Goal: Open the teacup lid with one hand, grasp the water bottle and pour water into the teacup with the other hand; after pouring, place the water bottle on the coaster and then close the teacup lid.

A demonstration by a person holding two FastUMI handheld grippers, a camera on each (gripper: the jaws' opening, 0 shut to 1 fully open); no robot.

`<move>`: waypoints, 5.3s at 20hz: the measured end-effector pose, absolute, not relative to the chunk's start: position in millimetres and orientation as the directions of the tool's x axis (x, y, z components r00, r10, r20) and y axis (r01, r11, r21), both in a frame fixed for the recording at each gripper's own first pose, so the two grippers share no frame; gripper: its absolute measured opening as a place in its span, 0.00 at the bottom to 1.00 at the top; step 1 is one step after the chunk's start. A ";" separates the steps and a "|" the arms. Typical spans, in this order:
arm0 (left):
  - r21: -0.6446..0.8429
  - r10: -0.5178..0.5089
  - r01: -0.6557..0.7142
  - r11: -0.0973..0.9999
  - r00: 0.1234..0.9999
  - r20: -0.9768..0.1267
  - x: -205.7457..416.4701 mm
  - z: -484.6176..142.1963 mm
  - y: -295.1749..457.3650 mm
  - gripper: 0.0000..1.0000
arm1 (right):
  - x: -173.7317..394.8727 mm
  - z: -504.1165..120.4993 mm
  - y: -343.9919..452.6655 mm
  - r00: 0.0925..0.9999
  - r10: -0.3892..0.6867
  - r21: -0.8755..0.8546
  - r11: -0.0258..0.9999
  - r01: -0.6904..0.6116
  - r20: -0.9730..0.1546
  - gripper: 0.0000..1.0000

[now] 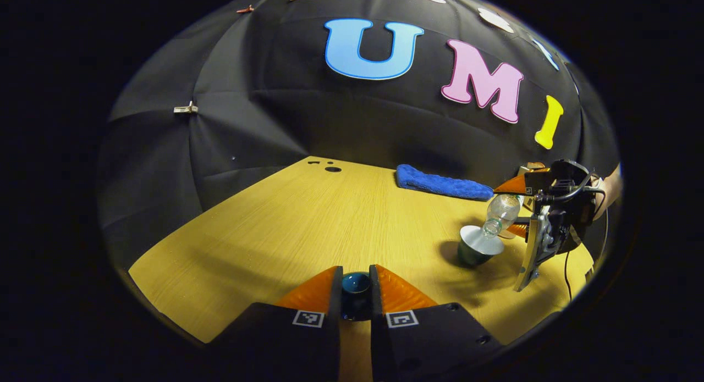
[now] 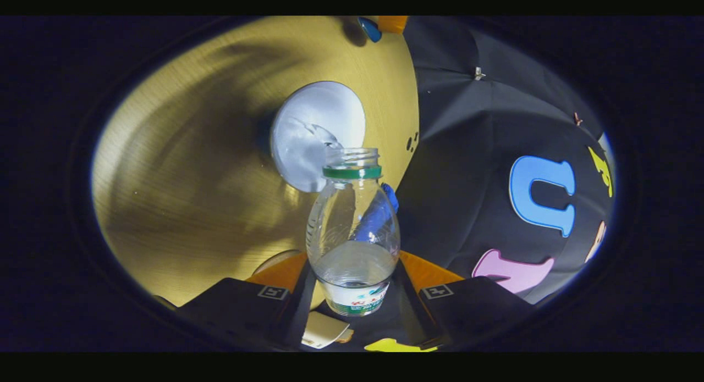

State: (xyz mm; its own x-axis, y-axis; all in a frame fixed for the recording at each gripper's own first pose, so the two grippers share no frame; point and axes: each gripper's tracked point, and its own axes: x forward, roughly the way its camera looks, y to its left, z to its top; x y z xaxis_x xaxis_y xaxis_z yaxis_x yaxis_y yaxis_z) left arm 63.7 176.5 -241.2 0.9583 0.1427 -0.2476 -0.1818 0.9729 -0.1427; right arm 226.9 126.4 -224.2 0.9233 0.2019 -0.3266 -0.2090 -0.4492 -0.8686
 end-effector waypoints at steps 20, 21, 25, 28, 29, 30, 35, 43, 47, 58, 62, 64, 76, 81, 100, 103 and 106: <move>-0.130 0.147 -0.184 0.974 0.956 -0.252 54.4 -227.3 178.2 0.27 | 235.7 -205.4 125.4 0.927 0.165 -0.804 -0.562 -0.193 -0.338 0.72; -0.129 0.145 -0.182 0.975 0.956 -0.254 52.1 -224.8 177.8 0.27 | 235.1 -204.9 124.6 0.927 0.159 -0.803 -0.562 -0.199 -0.341 0.72; -0.108 0.142 -0.174 0.979 0.956 -0.257 44.0 -214.5 177.6 0.27 | 229.7 -200.3 128.6 0.920 0.159 -0.782 -0.589 -0.204 -0.359 0.72; -0.110 0.141 -0.174 0.979 0.955 -0.261 39.5 -208.0 177.8 0.27 | 227.8 -197.1 126.6 0.919 0.135 -0.769 -0.601 -0.221 -0.370 0.72; -0.106 0.140 -0.173 0.979 0.956 -0.259 39.4 -205.4 177.7 0.23 | 227.5 -194.4 127.1 0.921 0.134 -0.765 -0.607 -0.216 -0.366 0.72; -0.101 0.140 -0.171 0.980 0.956 -0.258 38.0 -203.7 177.9 0.27 | 227.8 -192.3 127.4 0.922 0.129 -0.760 -0.613 -0.216 -0.365 0.72; -0.099 0.136 -0.165 0.981 0.958 -0.251 36.9 -196.4 174.1 0.27 | 228.3 -189.3 129.4 0.928 0.075 -0.722 -0.652 -0.231 -0.364 0.72; -0.125 0.138 -0.172 0.977 0.960 -0.242 27.3 -188.4 168.6 0.27 | 228.4 -192.8 125.9 0.929 0.019 -0.660 -0.709 -0.249 -0.370 0.72; -0.128 0.145 -0.182 0.975 0.956 -0.255 16.7 -193.0 166.0 0.27 | 221.9 -196.0 132.7 0.924 0.033 -0.651 -0.720 -0.242 -0.381 0.72; -0.113 0.181 -0.213 0.970 0.954 -0.240 5.1 -176.7 161.6 0.23 | 222.7 -205.7 116.4 0.898 -0.047 -0.754 -0.525 -0.396 -0.438 0.72; -0.113 0.188 -0.220 0.969 0.953 -0.238 1.2 -166.8 152.9 0.26 | 222.3 -207.9 114.0 0.856 -0.067 -0.835 -0.193 -0.516 -0.513 0.72; -0.100 0.191 -0.221 0.970 0.952 -0.241 2.0 -161.0 148.0 0.27 | 223.8 -211.2 112.1 0.828 -0.064 -0.830 0.000 -0.558 -0.557 0.72; -0.153 0.169 -0.202 0.967 0.964 -0.204 25.7 -122.2 92.6 0.27 | 250.5 -197.4 68.6 0.885 0.068 -0.379 0.887 -0.265 -0.461 0.73; -0.117 0.165 -0.192 0.974 0.965 -0.206 53.9 -138.3 73.1 0.27 | 260.7 -185.3 73.6 0.946 0.122 -0.088 0.984 -0.155 -0.300 0.73; -0.061 0.179 -0.188 0.980 0.975 -0.135 101.5 -148.3 35.1 0.24 | 261.8 -205.3 118.1 0.976 0.185 -0.090 0.977 -0.196 -0.118 0.76; -0.080 0.190 -0.203 0.976 0.971 -0.148 101.1 -152.5 38.0 0.28 | 261.3 -208.5 117.0 0.975 0.182 -0.103 0.975 -0.196 -0.130 0.78; -0.078 0.193 -0.206 0.975 0.970 -0.151 101.6 -156.8 37.1 0.27 | 258.9 -222.1 113.2 0.970 0.170 -0.092 0.978 -0.188 -0.174 0.80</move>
State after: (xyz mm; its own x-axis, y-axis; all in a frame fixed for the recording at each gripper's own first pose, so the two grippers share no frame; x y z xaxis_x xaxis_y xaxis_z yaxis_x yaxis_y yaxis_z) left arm 101.6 37.1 -156.8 0.9695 0.1929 -0.1512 -0.2061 0.9754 -0.0775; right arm 258.9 113.2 -222.1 0.9699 0.1700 -0.1741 -0.1879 0.9779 -0.0919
